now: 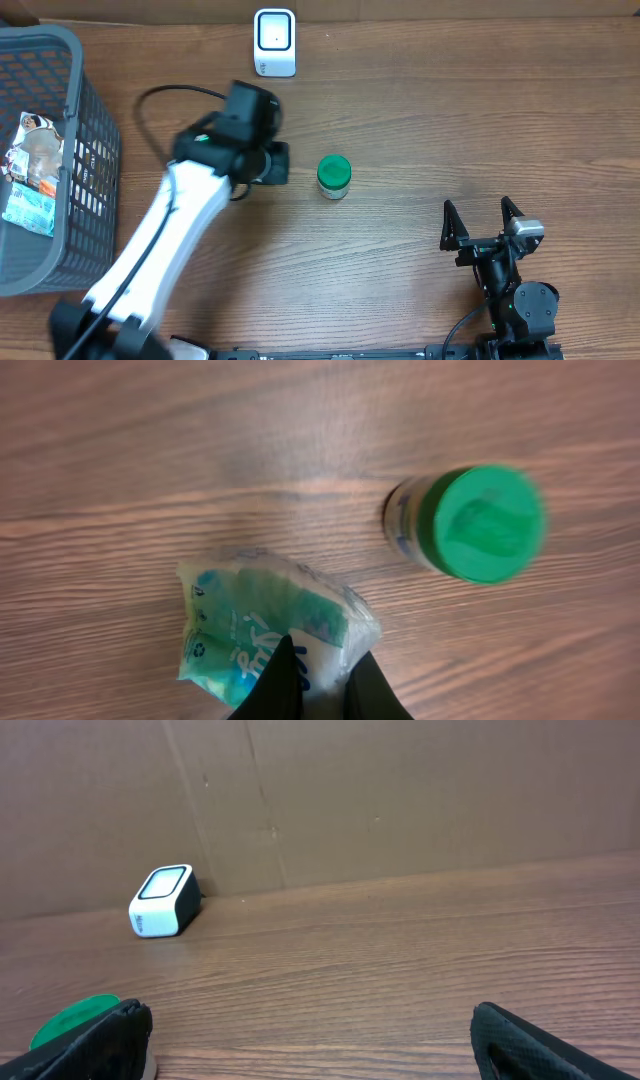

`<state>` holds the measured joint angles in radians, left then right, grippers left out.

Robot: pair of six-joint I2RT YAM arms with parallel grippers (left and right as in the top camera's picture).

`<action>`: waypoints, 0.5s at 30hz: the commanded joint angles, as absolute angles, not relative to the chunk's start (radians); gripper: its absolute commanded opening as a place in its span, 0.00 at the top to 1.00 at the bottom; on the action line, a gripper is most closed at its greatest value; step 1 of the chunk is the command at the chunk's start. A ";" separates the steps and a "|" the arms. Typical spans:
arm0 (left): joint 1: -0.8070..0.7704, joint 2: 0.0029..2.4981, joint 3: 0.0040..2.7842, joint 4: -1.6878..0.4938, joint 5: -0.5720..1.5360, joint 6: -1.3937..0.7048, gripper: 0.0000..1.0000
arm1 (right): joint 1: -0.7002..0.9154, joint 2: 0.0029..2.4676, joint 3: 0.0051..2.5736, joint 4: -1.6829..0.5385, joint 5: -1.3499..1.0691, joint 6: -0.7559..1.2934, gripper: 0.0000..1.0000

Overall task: Scan the item barcode
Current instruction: 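Place the tissue pack on the table left of the jar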

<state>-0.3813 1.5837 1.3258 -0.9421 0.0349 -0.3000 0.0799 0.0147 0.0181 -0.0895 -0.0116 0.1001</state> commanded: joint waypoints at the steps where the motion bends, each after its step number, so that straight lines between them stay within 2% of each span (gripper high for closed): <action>1: -0.428 1.668 1.322 -0.921 -0.057 -0.345 0.96 | 0.077 0.003 0.008 -0.083 -0.010 0.096 0.00; 5: -0.456 1.773 1.322 -0.892 -0.062 -0.369 0.95 | 0.077 0.003 0.008 -0.083 -0.010 0.096 0.00; 10: -0.466 1.824 1.322 -0.878 -0.055 -0.408 0.61 | 0.077 0.003 0.008 -0.083 -0.010 0.096 0.00; 12: -0.462 1.819 1.334 -0.889 -0.055 -0.408 0.54 | 0.077 0.003 0.008 -0.083 -0.010 0.096 0.00; 15: -0.443 1.808 1.399 -0.944 -0.056 -0.408 0.52 | 0.077 0.003 0.008 -0.083 -0.010 0.096 0.00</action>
<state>-0.4564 1.8225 1.3346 -0.9192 -0.0402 -0.3908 0.0799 0.0147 0.0181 -0.0891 -0.0113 0.1009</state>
